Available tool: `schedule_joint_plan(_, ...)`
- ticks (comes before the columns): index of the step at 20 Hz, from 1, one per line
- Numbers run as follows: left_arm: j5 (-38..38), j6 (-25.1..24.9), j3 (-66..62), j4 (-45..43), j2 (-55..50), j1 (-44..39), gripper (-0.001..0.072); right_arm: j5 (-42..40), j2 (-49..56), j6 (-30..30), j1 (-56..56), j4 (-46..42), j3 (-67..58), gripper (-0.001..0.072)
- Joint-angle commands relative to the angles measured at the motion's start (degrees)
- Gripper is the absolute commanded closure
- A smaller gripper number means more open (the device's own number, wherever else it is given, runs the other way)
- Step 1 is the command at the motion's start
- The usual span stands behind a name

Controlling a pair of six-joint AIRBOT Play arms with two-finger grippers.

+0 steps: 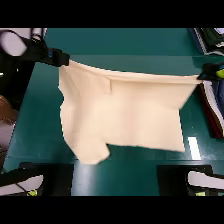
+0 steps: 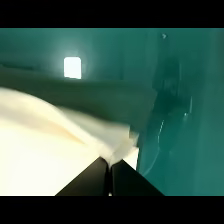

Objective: Fold the shirts.

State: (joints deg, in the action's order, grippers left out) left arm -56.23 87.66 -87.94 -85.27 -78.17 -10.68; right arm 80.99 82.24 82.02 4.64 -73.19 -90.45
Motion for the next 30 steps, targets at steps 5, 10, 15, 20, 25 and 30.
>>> schedule_joint_plan(5,17.55,-2.8,1.22,17.11,-12.85,9.49,0.0683,-13.62,17.75,0.04,-3.52,0.2,-10.25,0.0698)
schedule_joint_plan(10,8.72,-11.69,1.29,18.12,-12.96,11.3,0.0684,-8.79,20.76,0.02,-4.61,0.15,-16.33,0.0698)
schedule_joint_plan(15,3.19,-14.6,7.91,18.05,-12.98,11.54,0.0684,-7.39,20.52,0.04,-7.17,0.07,-6.1,0.0698)
schedule_joint_plan(20,2.43,-13.88,11.1,16.15,-12.98,11.56,0.0682,-9.66,20.48,0.46,-9.73,0.09,1.03,0.0696)
schedule_joint_plan(25,-3.08,-8.63,10.97,12.48,-11.82,11.96,0.0229,-5.6,17.4,0.46,-8.5,-0.09,1.03,0.0369)
schedule_joint_plan(30,-12.11,-6.88,14.29,12.44,-3.76,17.4,0.0229,1.4,7.26,0.44,-1.99,-1.42,1.05,0.0369)
